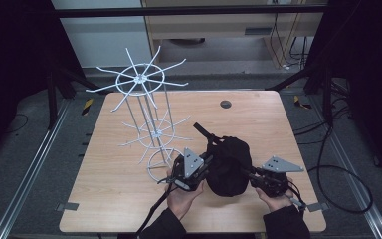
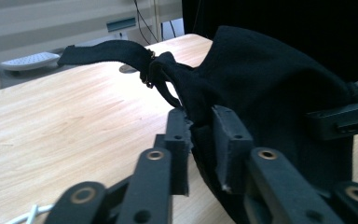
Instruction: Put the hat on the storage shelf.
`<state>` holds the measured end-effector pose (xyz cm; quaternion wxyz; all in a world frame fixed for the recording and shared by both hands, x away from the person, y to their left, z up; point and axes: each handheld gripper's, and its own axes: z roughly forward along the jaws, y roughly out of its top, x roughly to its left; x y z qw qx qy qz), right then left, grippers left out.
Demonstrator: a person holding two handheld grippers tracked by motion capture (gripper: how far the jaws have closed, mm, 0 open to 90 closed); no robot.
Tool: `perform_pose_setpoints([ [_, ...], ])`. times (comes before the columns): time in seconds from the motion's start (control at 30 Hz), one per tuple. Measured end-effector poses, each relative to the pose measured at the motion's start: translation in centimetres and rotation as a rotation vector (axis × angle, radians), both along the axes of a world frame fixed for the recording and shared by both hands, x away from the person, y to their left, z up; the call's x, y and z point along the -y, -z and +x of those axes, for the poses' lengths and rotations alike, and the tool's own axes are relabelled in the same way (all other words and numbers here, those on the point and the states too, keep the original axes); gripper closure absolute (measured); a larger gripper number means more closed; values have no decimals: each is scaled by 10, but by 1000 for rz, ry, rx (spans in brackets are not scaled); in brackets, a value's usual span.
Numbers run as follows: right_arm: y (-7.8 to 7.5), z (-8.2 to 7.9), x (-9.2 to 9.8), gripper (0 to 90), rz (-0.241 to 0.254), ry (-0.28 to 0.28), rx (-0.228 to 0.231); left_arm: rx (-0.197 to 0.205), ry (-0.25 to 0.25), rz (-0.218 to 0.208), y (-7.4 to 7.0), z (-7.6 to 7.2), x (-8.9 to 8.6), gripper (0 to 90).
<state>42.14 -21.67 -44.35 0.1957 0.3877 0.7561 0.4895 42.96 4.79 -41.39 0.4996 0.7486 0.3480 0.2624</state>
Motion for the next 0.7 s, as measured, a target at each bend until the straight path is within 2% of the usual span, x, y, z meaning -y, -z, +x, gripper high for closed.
perform_pose_setpoints([
  [0.13, -5, -3, 6, 776, 15, 12, 39, 9, 5, 6, -4, -4, -4, 625],
  [0.2, -9, -4, 10, 777, 21, 27, 65, 19, 8, 7, -7, -8, -5, 541],
  [0.27, -10, -5, 11, 777, 21, 32, 72, 17, 16, 6, -10, -11, -7, 509],
  [0.4, -15, -6, 17, 779, 32, 59, 102, 10, 47, 14, -16, -22, -13, 471],
  [0.53, -21, -7, 22, 778, 33, 94, 138, -13, 72, 3, -17, -34, -19, 444],
  [0.63, -24, -7, 26, 779, 45, 126, 159, -11, 87, 28, -17, -40, -24, 431],
  [0.7, -26, -7, 28, 778, 51, 143, 168, -17, 90, 29, -15, -43, -27, 424],
])
